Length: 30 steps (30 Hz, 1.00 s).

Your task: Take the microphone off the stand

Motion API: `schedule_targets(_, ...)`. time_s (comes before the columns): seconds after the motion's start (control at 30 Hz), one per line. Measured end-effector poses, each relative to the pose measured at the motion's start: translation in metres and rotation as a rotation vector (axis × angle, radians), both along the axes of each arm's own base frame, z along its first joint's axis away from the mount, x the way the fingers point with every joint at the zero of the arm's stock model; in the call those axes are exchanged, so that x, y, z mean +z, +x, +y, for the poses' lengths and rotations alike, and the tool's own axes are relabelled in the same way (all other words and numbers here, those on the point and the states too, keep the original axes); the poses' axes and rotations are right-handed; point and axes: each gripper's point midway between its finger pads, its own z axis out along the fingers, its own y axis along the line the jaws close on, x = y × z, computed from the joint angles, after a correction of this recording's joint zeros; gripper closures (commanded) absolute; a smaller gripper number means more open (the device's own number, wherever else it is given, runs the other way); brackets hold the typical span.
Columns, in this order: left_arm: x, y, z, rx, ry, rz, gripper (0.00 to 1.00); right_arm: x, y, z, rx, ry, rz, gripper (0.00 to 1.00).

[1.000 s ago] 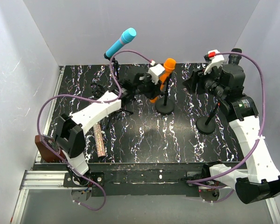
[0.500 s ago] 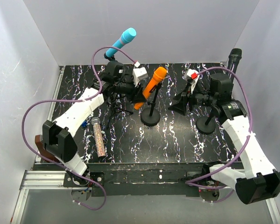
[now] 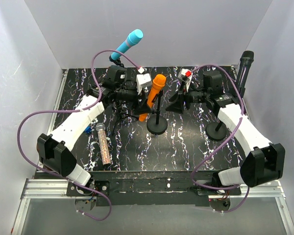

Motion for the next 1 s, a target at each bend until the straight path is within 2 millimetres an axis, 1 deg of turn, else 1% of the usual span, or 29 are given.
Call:
schedule_targets(0.07,0.014,0.003,0.0,0.006,0.001,-0.019,0.13,0.003,0.002,0.006,0.021,0.013,-0.012,0.3)
schedule_targets(0.13,0.04,0.008,-0.001,0.013,-0.018,-0.069,0.07,0.009,0.007,0.011,0.037,0.028,-0.035,0.3)
schedule_targets(0.23,0.083,0.01,-0.003,0.035,-0.071,-0.116,0.06,0.017,0.013,0.016,0.051,0.046,-0.07,0.3)
schedule_targets(0.3,0.107,0.01,-0.005,0.053,-0.112,-0.108,0.05,0.02,0.017,0.018,0.055,0.053,-0.084,0.3)
schedule_targets(0.37,0.133,0.015,-0.012,0.065,-0.161,-0.108,0.05,0.025,0.021,0.021,0.065,0.065,-0.095,0.3)
schedule_targets(0.4,0.142,0.017,-0.016,0.068,-0.179,-0.108,0.06,0.026,0.024,0.022,0.069,0.071,-0.098,0.3)
schedule_targets(0.43,0.146,0.02,-0.019,0.07,-0.189,-0.107,0.07,0.027,0.027,0.024,0.072,0.077,-0.098,0.3)
schedule_targets(0.5,0.142,0.024,-0.026,0.073,-0.184,-0.095,0.08,0.025,0.03,0.026,0.075,0.081,-0.09,0.29)
schedule_targets(0.6,0.119,0.028,-0.042,0.075,-0.138,-0.063,0.1,0.021,0.032,0.029,0.081,0.084,-0.074,0.3)
schedule_targets(0.67,0.099,0.031,-0.053,0.086,-0.088,-0.041,0.13,0.021,0.032,0.03,0.082,0.085,-0.067,0.3)
schedule_targets(0.73,0.082,0.035,-0.059,0.1,-0.046,-0.019,0.23,0.021,0.032,0.03,0.081,0.086,-0.066,0.3)
schedule_targets(0.77,0.074,0.036,-0.062,0.104,-0.027,-0.005,0.3,0.021,0.032,0.03,0.078,0.084,-0.067,0.3)
schedule_targets(0.83,0.064,0.036,-0.065,0.106,-0.003,0.014,0.47,0.02,0.034,0.029,0.068,0.081,-0.066,0.3)
schedule_targets(0.9,0.062,0.033,-0.065,0.09,0.002,0.024,0.61,0.019,0.036,0.029,0.057,0.079,-0.068,0.29)
schedule_targets(0.93,0.064,0.029,-0.065,0.073,0.002,0.028,0.65,0.019,0.036,0.029,0.055,0.078,-0.073,0.28)
schedule_targets(1.0,0.069,0.023,-0.065,0.038,-0.005,0.029,0.69,0.021,0.033,0.028,0.07,0.082,-0.09,0.28)
